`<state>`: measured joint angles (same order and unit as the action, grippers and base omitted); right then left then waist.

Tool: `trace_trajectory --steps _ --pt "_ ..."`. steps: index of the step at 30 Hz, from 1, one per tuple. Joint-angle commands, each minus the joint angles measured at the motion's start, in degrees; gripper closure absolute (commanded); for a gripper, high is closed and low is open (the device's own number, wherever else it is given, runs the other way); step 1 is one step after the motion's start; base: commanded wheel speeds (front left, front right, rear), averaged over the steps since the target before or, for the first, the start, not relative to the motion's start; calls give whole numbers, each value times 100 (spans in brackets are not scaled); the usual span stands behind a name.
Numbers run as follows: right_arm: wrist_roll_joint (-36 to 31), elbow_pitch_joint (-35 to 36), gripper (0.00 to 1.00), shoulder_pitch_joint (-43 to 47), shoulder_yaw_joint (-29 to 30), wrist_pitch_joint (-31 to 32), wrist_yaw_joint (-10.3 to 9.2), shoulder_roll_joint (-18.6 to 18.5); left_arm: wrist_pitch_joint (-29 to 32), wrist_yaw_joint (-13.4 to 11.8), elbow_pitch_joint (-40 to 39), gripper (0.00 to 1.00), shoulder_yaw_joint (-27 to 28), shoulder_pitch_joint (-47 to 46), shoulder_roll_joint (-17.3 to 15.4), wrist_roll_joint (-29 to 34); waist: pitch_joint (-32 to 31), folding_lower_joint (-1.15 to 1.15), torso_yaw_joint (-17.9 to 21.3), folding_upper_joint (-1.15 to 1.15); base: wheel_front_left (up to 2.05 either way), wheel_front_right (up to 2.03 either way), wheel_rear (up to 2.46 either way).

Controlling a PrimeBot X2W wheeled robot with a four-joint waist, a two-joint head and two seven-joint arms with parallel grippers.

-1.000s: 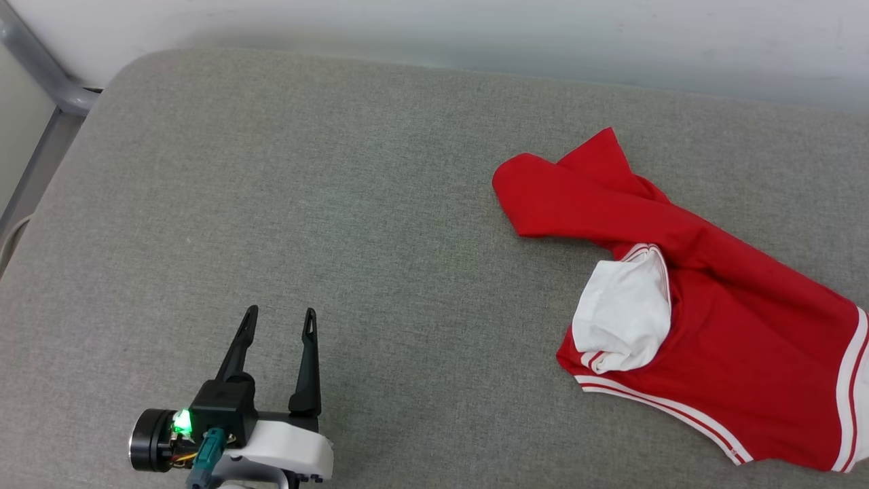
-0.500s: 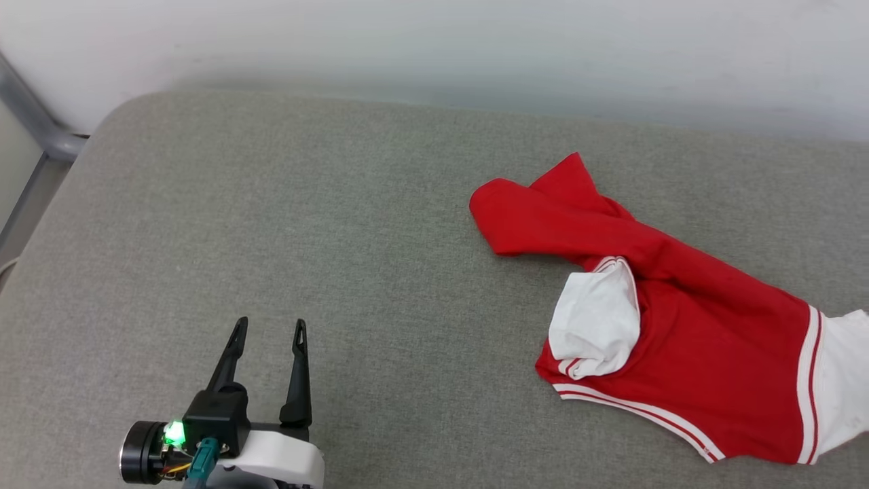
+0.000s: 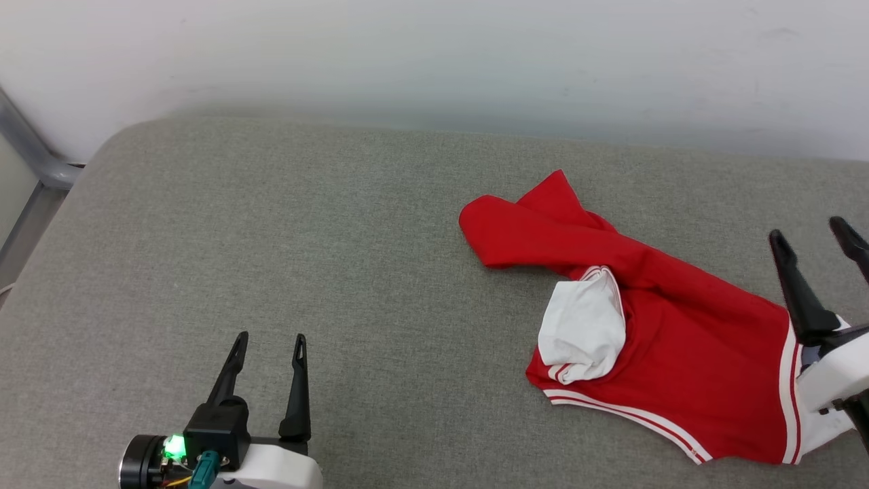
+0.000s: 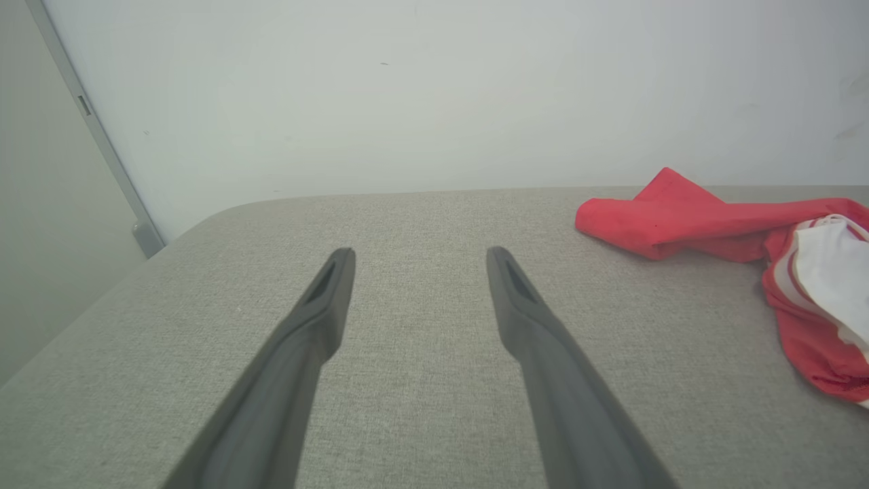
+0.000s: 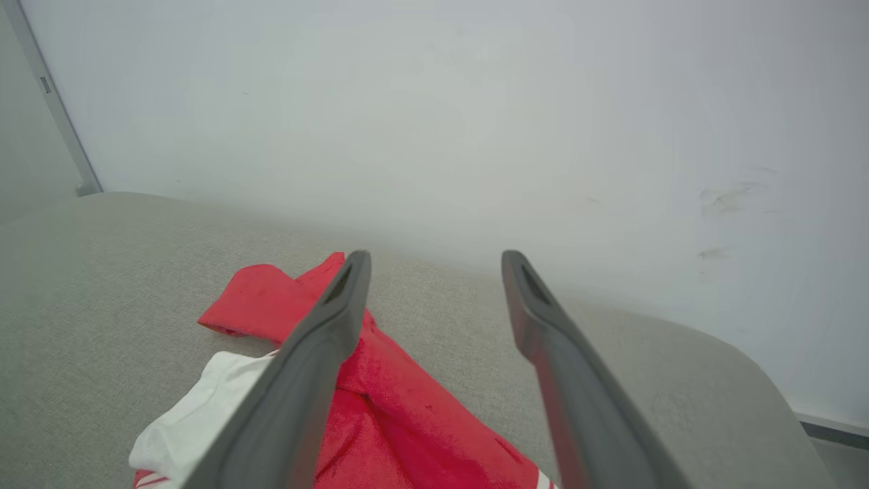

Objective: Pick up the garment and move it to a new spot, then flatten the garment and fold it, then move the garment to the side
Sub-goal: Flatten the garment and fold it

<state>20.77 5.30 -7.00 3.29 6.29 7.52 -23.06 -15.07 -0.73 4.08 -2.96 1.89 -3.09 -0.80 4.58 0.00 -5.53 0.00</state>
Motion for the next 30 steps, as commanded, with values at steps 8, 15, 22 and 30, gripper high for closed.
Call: trace_trajectory --steps 8,15,22,30 --pt "538 857 0 -514 -1435 1384 -7 -692 -15 5 -40 0 -18 -17 -16 -25 89 0 -92 0 0 0 0" --pt "1358 779 0 -1238 -3052 2787 -6 -1568 -15 -3 -46 0 -114 -143 -3 -50 257 0 -252 0 0 0 0" --pt "1713 173 0 -2193 -4371 3255 -6 -1834 -15 -30 -62 0 -207 -304 10 -92 522 0 -493 0 0 0 0" --pt "1772 -990 0 -3221 -5566 3187 -7 -1648 -15 -60 -50 0 -332 -559 20 -200 972 0 -805 0 0 0 0"
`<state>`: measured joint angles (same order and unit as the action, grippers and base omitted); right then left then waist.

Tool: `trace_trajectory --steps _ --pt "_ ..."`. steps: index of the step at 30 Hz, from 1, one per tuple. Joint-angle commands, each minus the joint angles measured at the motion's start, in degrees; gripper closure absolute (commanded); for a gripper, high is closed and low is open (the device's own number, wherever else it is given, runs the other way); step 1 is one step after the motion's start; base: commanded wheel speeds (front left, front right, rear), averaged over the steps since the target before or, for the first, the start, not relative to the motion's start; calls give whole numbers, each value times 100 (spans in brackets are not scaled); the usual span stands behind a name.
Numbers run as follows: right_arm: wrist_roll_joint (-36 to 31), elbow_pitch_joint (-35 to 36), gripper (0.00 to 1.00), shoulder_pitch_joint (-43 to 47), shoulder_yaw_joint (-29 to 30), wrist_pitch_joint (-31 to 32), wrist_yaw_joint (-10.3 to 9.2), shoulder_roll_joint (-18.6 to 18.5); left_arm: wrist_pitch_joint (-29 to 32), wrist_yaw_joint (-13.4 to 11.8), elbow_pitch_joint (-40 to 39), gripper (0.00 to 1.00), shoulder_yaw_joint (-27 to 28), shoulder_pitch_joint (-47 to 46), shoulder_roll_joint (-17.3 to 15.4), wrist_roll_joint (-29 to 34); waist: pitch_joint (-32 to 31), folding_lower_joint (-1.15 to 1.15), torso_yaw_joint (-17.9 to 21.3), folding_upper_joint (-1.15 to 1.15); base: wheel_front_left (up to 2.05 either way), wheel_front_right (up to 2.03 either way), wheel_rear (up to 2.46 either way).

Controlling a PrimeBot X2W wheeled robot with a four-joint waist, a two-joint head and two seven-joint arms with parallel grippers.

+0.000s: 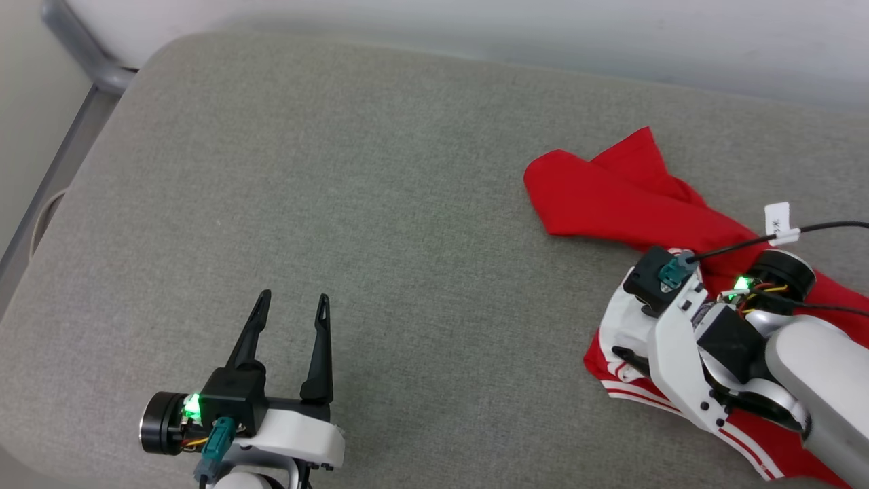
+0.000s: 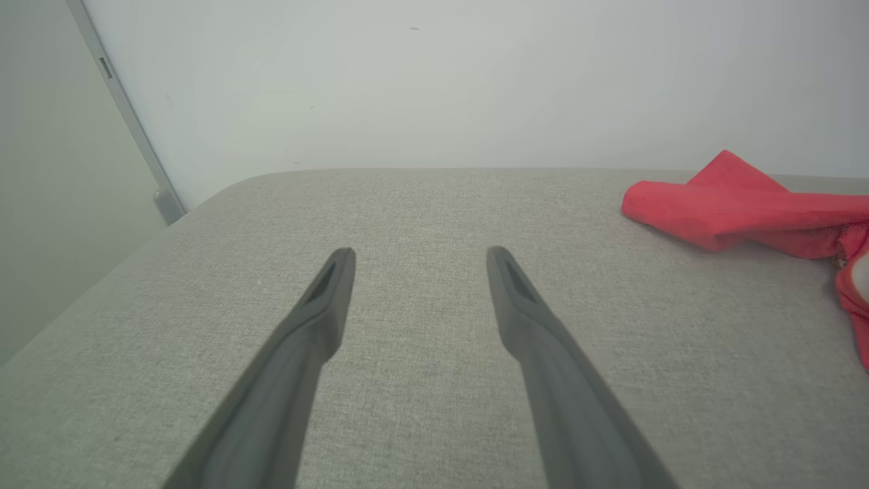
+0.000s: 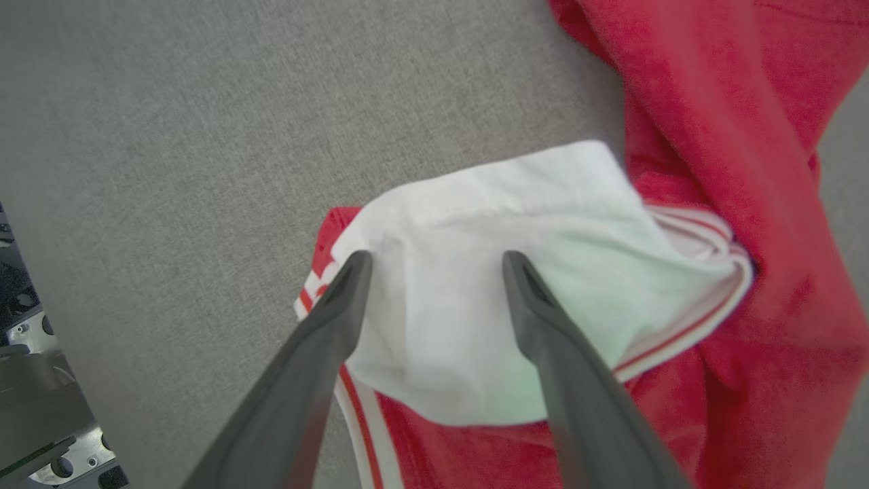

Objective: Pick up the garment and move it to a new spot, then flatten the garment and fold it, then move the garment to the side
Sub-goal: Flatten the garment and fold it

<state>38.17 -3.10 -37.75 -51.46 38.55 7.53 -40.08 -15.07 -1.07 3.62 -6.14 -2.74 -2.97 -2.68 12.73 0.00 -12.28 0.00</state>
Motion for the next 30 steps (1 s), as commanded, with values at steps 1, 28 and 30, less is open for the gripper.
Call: trace_trajectory --steps 1,28,30 --pt "38 -319 0 -248 -216 -61 -7 86 -15 -36 -3 0 -31 -123 9 -38 207 0 -159 0 0 0 0" --pt "419 -725 100 -237 -619 -2299 -7 -132 -15 -102 54 0 89 125 9 -5 -222 0 173 0 0 0 0" --pt "350 -430 100 -91 -398 -2294 -7 -270 -15 -85 46 0 104 163 9 3 -278 0 218 0 0 0 0"
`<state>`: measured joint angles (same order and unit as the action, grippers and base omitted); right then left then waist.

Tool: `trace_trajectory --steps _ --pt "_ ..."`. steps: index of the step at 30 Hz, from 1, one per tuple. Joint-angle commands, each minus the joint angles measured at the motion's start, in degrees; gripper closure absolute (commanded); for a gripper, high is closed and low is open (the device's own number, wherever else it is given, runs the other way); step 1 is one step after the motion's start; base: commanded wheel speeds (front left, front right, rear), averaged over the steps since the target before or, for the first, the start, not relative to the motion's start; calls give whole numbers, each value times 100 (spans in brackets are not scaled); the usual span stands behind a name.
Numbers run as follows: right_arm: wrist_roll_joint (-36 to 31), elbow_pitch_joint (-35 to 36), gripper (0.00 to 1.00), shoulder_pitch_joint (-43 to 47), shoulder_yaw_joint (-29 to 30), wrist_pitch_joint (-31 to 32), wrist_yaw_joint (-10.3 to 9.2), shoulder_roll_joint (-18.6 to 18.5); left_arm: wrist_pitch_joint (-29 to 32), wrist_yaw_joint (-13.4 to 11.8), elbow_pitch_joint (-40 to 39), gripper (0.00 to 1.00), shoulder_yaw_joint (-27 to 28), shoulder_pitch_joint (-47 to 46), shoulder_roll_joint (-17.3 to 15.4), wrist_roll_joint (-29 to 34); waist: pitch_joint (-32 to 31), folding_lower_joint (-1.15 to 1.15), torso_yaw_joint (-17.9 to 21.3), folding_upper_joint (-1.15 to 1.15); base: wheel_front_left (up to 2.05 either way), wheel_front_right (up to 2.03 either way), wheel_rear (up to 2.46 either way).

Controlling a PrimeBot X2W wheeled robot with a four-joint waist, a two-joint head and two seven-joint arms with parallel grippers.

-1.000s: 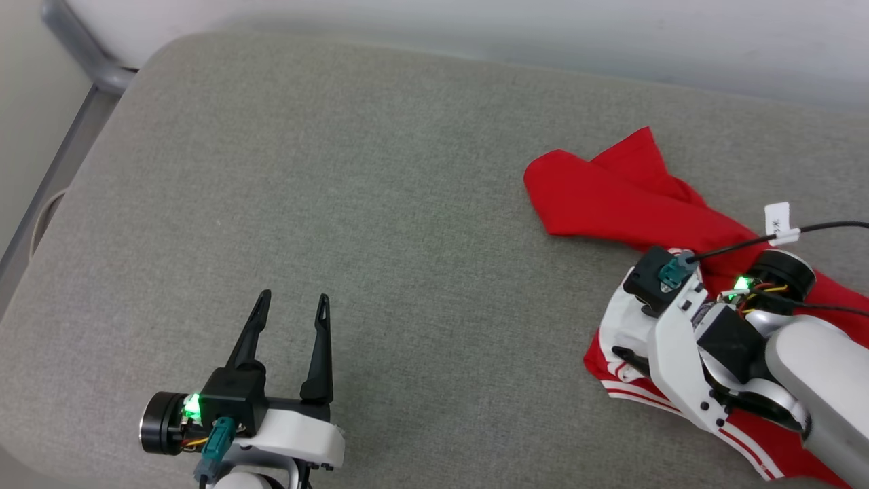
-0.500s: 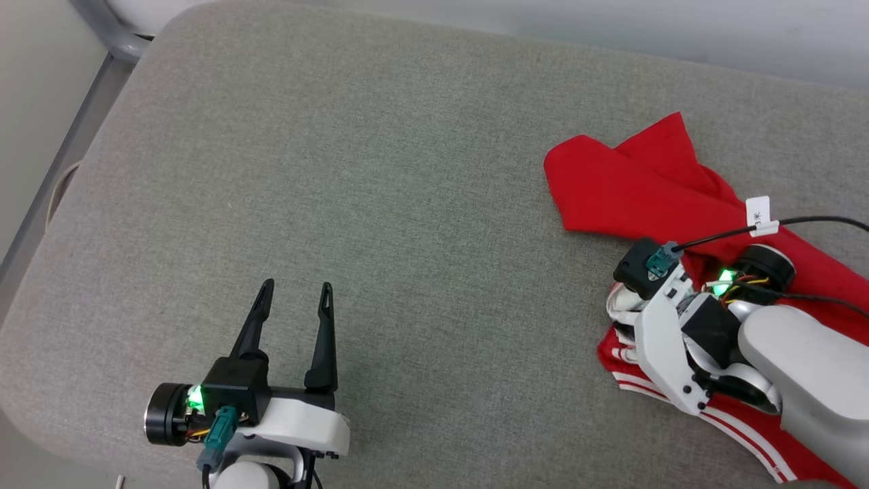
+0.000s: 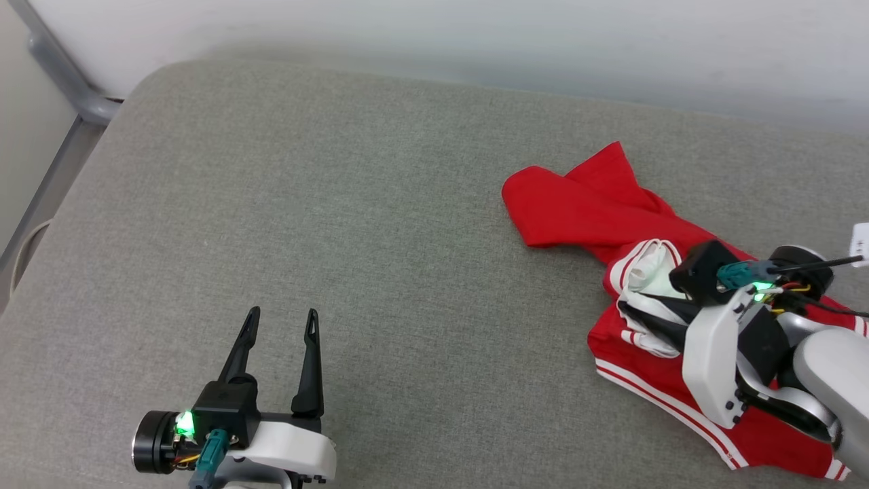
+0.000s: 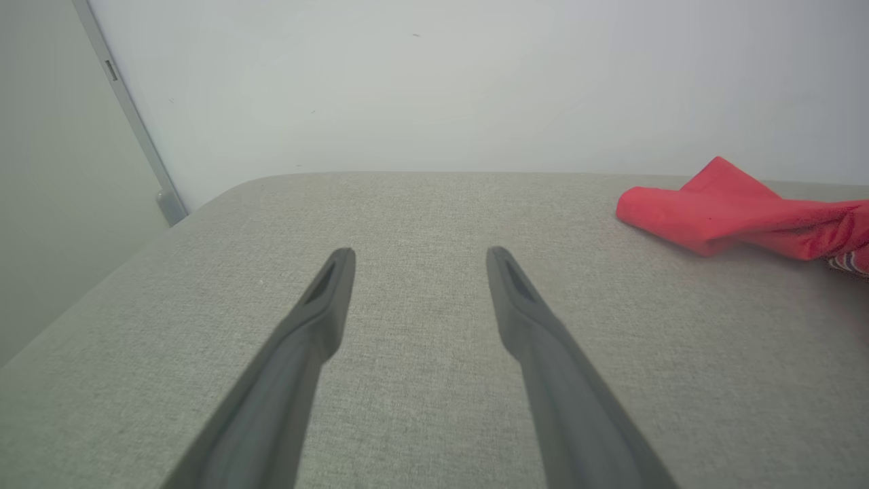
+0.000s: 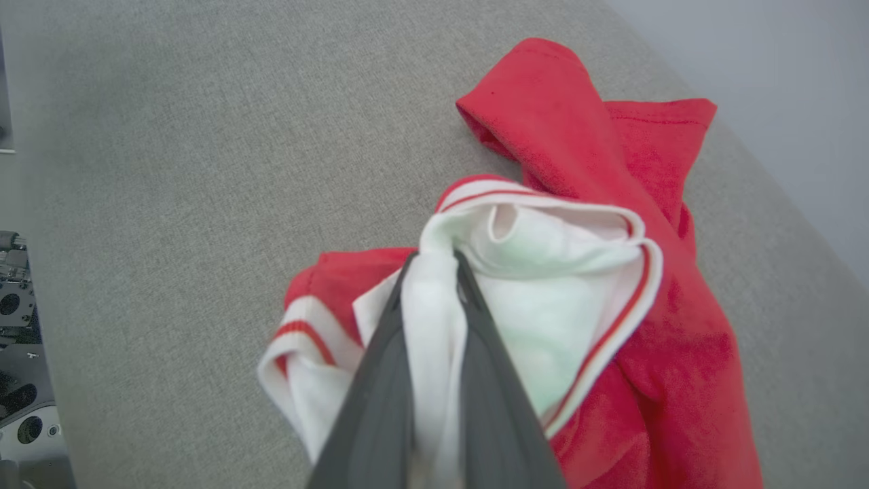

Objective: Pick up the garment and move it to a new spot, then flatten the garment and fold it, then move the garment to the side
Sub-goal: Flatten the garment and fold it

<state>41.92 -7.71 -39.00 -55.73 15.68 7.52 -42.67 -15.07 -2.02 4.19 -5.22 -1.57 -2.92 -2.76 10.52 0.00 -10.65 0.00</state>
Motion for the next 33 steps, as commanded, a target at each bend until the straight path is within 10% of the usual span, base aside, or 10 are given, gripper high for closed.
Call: trace_trajectory --steps 1,12,23,33 --pt "-64 176 100 105 136 23 -6 -71 -15 24 -17 0 19 55 3 18 -74 0 69 0 0 0 0" --pt "-226 1174 100 -67 140 842 -6 182 -15 85 -33 0 -127 -37 4 -4 3 0 -153 0 0 0 0" --pt "119 -112 100 -1445 -1623 1099 -7 1671 -14 -8 16 0 -321 -257 5 -166 374 0 -642 0 0 0 0" --pt "-427 -1040 100 -882 -1760 1661 -6 2697 -14 -85 45 0 -396 -367 5 -237 520 0 -751 0 0 0 0"
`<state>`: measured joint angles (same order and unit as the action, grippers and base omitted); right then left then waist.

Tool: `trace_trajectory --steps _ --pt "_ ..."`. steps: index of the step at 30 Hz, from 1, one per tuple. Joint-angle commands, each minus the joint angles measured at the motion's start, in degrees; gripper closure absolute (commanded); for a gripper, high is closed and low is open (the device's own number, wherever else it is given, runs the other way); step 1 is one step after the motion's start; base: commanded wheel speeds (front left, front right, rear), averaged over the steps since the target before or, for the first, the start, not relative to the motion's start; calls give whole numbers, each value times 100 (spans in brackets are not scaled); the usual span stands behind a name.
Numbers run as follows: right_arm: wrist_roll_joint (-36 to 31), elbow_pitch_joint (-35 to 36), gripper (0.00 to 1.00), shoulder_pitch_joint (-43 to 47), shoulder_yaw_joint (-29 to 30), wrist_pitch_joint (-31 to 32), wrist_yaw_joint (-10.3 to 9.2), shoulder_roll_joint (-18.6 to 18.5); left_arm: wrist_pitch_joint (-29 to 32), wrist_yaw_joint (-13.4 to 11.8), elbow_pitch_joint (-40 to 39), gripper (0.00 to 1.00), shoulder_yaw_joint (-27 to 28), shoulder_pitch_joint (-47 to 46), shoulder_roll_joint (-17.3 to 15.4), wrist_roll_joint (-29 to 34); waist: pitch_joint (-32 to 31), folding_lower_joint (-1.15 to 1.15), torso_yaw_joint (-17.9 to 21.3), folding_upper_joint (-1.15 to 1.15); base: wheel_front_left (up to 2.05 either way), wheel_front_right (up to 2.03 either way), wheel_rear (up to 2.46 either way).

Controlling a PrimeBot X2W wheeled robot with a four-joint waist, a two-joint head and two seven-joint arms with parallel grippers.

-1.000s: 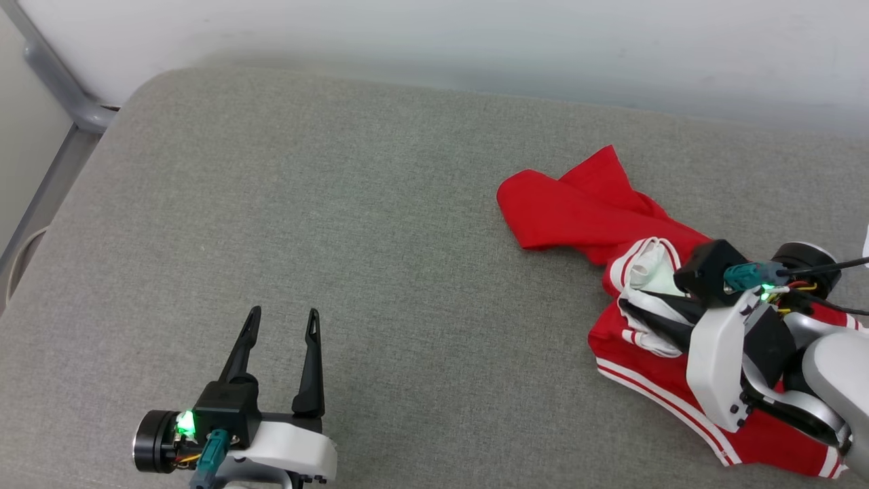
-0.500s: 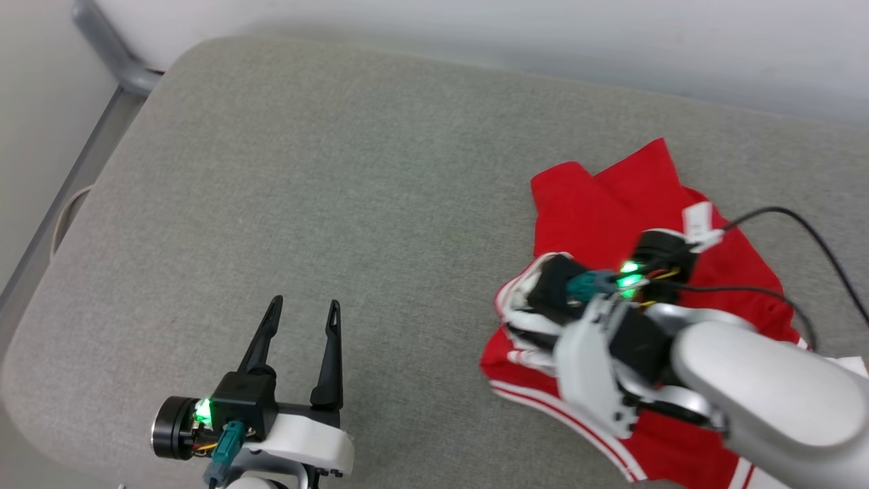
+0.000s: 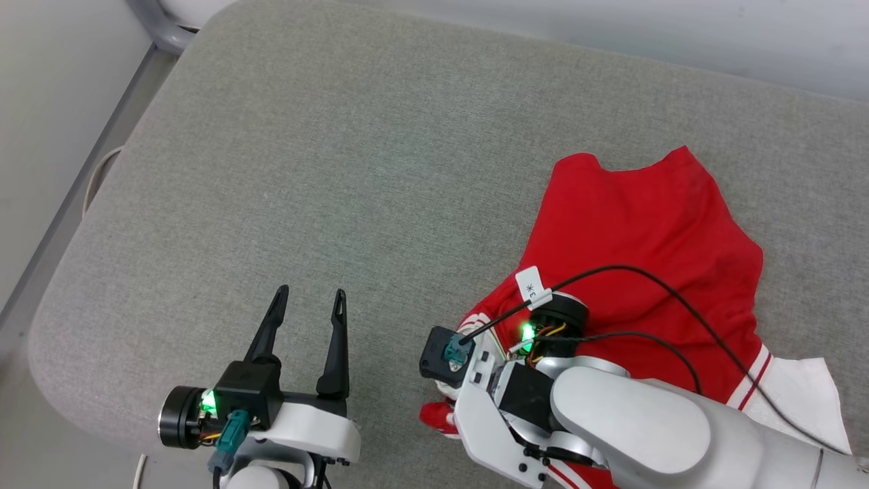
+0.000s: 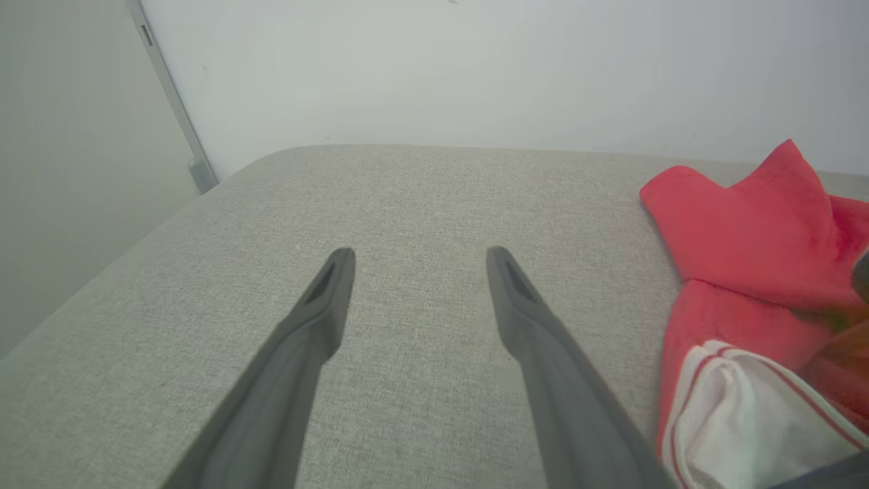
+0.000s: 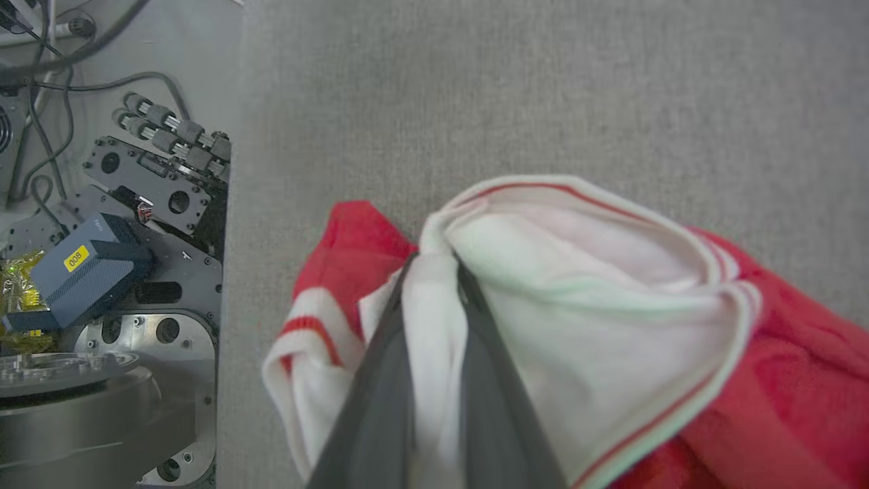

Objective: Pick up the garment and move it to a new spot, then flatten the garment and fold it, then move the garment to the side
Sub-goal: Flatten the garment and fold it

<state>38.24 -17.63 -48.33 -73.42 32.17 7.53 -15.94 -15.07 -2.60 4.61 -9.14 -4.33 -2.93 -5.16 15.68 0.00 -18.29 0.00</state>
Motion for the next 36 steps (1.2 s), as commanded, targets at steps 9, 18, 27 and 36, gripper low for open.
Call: trace_trajectory --steps 9,18,27,36 --pt "-75 -657 0 -40 6 -792 -8 178 -14 4 22 0 108 -51 6 84 -94 0 272 0 0 0 0" --pt "412 -188 0 -193 107 -2494 -8 -424 -14 49 -1 0 324 204 6 241 -518 0 582 0 0 0 0" --pt "38 -56 0 639 1855 -3676 -7 -1159 -14 90 -99 0 504 512 -47 348 -868 0 886 0 0 0 0" --pt "-1000 153 0 2082 4044 -3894 -7 -1130 -14 136 -161 0 562 648 -76 407 -1032 0 1079 0 0 0 0"
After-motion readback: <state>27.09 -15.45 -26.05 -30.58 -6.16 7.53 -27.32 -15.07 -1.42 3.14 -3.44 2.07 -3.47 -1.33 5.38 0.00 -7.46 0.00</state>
